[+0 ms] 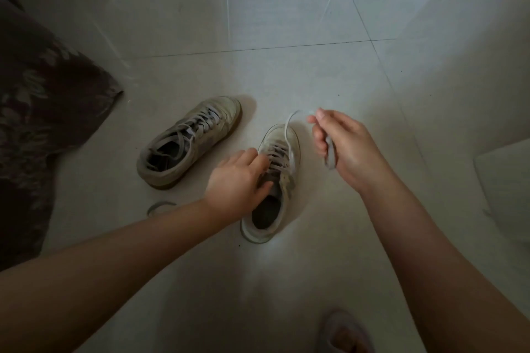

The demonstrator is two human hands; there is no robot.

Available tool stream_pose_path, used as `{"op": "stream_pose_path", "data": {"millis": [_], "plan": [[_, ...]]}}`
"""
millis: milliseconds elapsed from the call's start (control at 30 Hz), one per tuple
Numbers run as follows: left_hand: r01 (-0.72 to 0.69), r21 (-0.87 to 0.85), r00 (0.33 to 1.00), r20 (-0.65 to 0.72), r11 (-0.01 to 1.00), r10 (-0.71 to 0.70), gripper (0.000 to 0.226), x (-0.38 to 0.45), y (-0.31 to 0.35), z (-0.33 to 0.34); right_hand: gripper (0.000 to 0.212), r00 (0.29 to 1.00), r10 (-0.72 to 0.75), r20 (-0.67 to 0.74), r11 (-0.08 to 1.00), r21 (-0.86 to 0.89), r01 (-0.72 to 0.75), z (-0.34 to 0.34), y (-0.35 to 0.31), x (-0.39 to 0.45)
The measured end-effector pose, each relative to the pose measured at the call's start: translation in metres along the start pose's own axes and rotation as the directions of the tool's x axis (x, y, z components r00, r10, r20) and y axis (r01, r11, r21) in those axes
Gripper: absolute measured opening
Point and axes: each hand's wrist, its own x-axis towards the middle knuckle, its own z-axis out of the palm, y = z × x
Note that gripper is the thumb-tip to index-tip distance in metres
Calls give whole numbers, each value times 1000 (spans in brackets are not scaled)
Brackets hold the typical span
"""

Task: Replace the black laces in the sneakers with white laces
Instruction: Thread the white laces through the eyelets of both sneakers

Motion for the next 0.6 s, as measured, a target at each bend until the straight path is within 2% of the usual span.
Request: {"op": "stream_pose_path", "data": {"millis": [100, 167, 233, 300, 333, 367, 400, 433, 500, 533, 600], "plan": [[266, -21, 950, 176, 964, -258, 38, 4, 5, 4, 21, 976, 29, -218, 998, 52, -18, -4, -5, 22], [327, -39, 916, 260, 944, -306, 34, 6, 0, 5, 17, 942, 110, -317, 994, 7, -114, -13, 6, 40], [362, -116, 904, 286, 925, -318, 34, 6, -6, 5, 15, 908, 173, -381, 957, -153, -247, -18, 26, 50], [430, -208, 869, 360, 879, -340, 38, 5, -13, 4, 42, 892, 133, -433, 817, -461, -346, -16, 45, 44], [453, -229, 850, 403, 861, -340, 36, 4, -15, 3, 51, 919, 45, -392, 750, -595, -290, -12, 49, 36], [450, -233, 842, 433, 862, -322, 33, 5, -16, 1, 53, 962, -45, -270, 714, -682, -158, -6, 49, 26], [427, -232, 846, 445, 874, -295, 29, 6, -18, 0, 50, 992, -95, -88, 717, -697, 6, 0, 49, 16], [387, -243, 864, 434, 890, -257, 25, 8, -19, -2, 46, 993, -72, 96, 737, -666, 118, 9, 46, 6], [279, -315, 909, 392, 907, -143, 18, 13, -18, -12, 39, 925, -19, 380, 702, -654, 283, 24, 46, -8], [229, -374, 921, 382, 899, -76, 15, 17, -19, -19, 31, 895, -61, 443, 628, -680, 379, 29, 50, -9], [190, -462, 917, 398, 866, 11, 15, 27, -20, -33, 11, 880, -156, 449, 476, -746, 465, 33, 55, -5]]}}
